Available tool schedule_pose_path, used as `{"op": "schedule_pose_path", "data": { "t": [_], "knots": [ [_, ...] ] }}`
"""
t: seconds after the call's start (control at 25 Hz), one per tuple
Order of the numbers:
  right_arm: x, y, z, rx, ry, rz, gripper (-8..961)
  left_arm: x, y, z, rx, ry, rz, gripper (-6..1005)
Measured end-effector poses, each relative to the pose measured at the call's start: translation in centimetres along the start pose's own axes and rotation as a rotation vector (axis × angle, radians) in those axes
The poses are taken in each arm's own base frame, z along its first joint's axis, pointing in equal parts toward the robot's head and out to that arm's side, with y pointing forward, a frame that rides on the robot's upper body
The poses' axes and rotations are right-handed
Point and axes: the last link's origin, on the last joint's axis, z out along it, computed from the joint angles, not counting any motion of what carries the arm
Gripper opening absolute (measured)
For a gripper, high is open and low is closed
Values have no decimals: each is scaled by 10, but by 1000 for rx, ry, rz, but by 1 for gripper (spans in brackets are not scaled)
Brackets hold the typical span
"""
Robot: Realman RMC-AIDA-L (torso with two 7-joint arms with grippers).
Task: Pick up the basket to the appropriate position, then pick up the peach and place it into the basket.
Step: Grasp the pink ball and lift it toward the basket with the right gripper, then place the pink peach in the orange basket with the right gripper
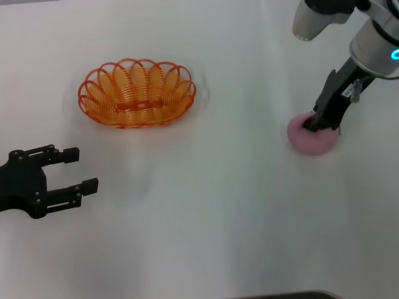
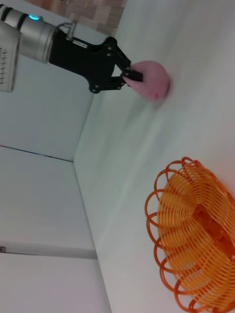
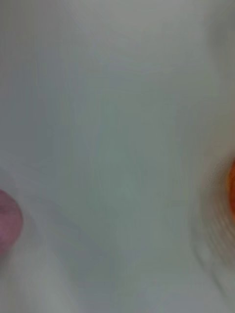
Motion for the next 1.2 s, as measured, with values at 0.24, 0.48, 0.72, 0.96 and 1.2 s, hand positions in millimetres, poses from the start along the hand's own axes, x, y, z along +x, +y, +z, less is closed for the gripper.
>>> {"op": "schedule_pose_path", "data": {
  "t": [0.24,0.48,0.72,0.96,1.2],
  "knots": [
    [-11,0,-18,27,-26,-32,49,0,0,0,0,0,-2,737],
    [-31,3,-48,54,-67,-78,49,0,1,1,-3,2,-8,737],
    [-48,10,-70,87,-89,-134,49,1,1,1,-4,7,-13,737],
    [-54,11,-71,94,-94,-154,49,1,1,1,-4,8,-15,736],
    [-62,11,-68,97,-118,-169,50,1,1,1,-4,8,-15,736]
  ]
}}
